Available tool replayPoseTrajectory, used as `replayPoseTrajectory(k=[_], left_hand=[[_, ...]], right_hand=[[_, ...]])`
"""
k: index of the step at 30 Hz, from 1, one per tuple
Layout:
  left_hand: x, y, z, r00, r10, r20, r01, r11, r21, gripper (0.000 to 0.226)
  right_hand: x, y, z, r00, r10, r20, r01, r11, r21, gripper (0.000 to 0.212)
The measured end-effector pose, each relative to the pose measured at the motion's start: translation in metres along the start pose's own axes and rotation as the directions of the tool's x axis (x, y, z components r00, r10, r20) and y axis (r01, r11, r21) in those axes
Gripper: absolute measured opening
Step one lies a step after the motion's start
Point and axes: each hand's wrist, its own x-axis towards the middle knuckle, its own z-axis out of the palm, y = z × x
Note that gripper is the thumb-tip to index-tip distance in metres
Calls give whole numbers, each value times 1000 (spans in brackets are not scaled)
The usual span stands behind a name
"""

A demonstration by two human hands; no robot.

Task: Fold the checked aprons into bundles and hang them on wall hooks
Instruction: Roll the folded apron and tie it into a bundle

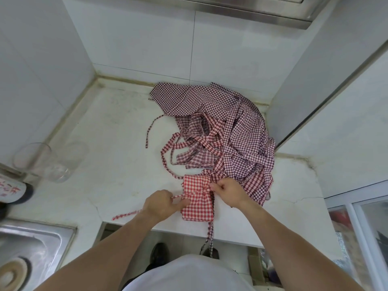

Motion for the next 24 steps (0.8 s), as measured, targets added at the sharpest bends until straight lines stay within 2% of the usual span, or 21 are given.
replayPoseTrajectory(k=[3,7,12,16,18,20,23,24], left_hand=[[-1,-10,3,997,-54,46,59,990,-127,69],[1,-13,4,998,-53,-30,42,955,-294,64],[1,-19,-6,995,-55,-85,26,950,-311,61],[1,-10,-10,986,-35,-162,-22,941,-337,56],[2,-2,-15,982,-77,-171,-12,885,-466,54],[1,8,-19,983,-116,-144,-1,774,-633,48],[-4,30,-32,995,-33,-93,-55,592,-804,21],[-6,37,-37,996,15,-86,-81,535,-841,20]], right_hand=[[0,20,-8,995,60,-74,-65,996,-60,50],[0,22,-7,991,60,-119,-74,990,-122,50],[0,26,-14,987,66,-144,-88,984,-154,50],[0,19,-10,982,121,-145,-136,986,-98,49],[0,13,-10,982,90,-165,-93,996,-7,49],[-1,6,-12,986,15,-165,0,996,92,47],[-2,-8,-13,993,-94,-74,110,960,259,40],[-4,-15,-12,993,-112,-38,119,938,326,40]])
